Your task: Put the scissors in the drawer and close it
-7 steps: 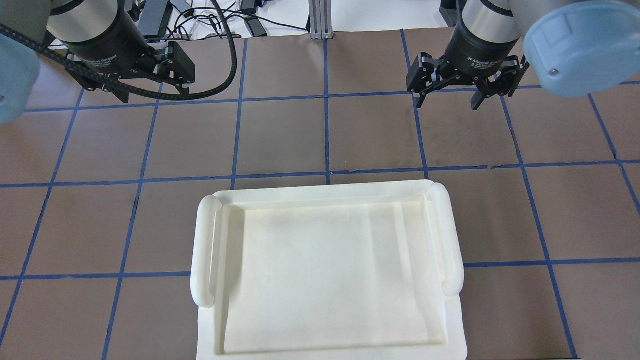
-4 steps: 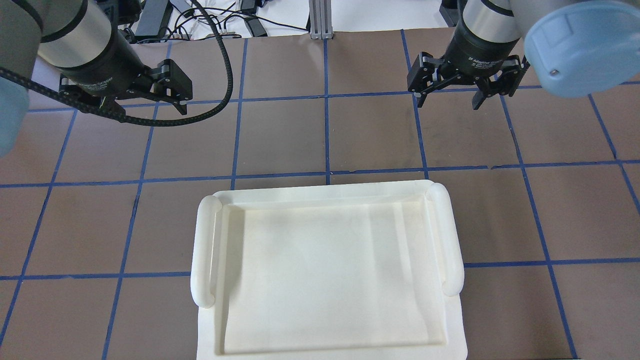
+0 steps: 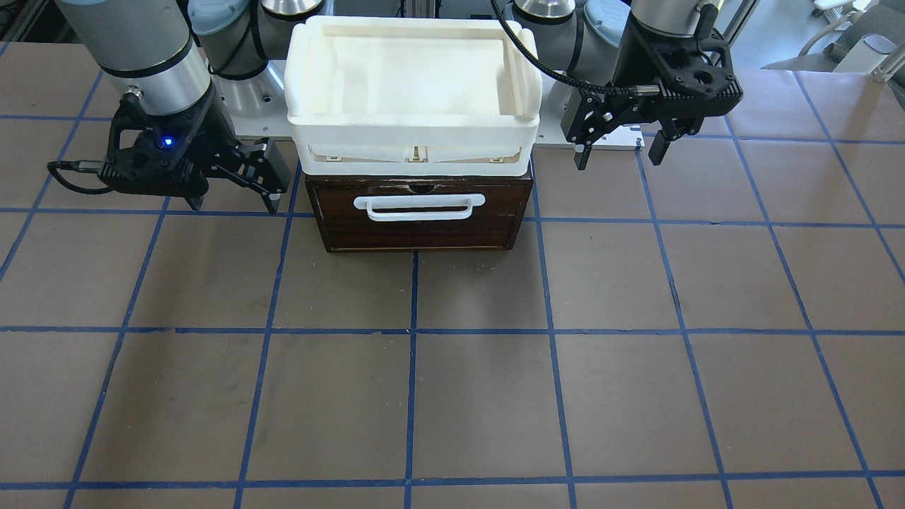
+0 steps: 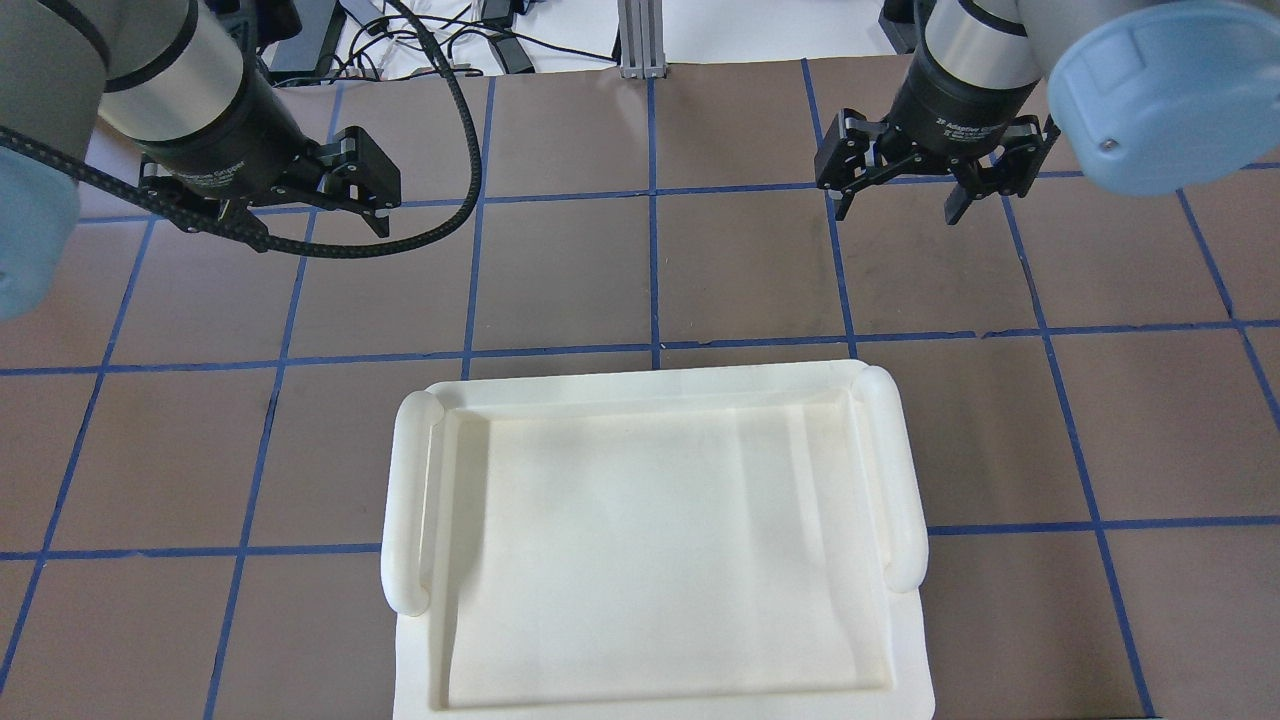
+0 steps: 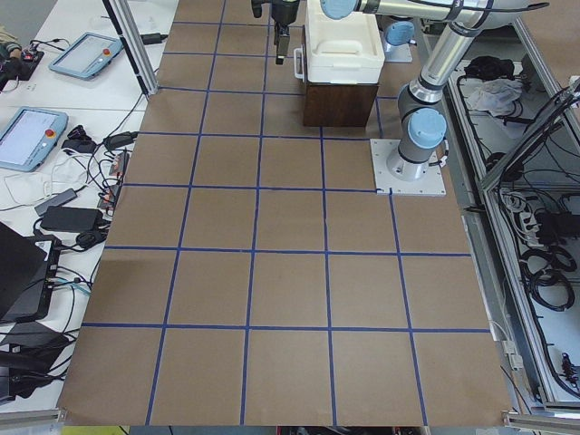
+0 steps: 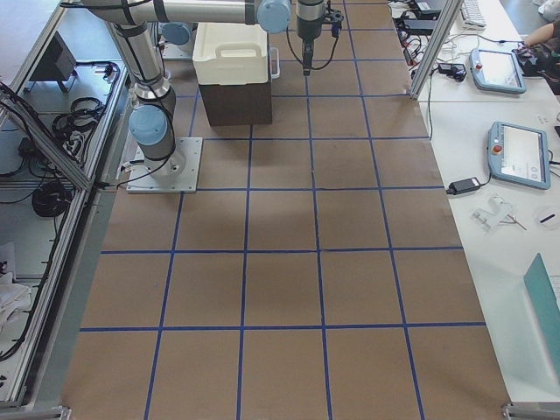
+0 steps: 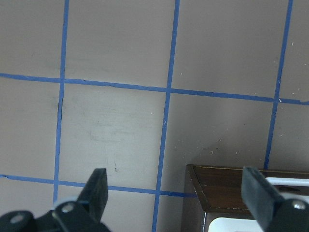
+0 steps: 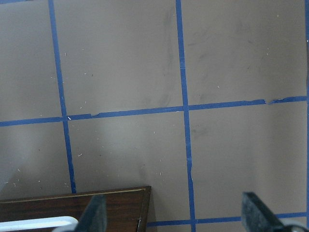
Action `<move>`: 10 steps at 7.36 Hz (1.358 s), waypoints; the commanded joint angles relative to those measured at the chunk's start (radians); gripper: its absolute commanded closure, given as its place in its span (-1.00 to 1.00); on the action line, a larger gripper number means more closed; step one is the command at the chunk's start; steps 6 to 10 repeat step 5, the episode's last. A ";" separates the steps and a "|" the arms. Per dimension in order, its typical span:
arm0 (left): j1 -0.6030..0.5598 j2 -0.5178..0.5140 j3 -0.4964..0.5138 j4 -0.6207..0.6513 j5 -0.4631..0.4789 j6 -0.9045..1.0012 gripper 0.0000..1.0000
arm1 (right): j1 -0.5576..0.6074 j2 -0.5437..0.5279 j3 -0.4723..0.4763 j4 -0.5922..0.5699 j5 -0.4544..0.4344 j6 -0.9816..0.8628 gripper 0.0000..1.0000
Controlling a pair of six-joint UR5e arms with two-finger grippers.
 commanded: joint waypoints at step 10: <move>0.013 0.017 -0.013 0.006 0.000 0.009 -1.00 | 0.000 -0.005 0.000 -0.013 0.002 0.006 -1.00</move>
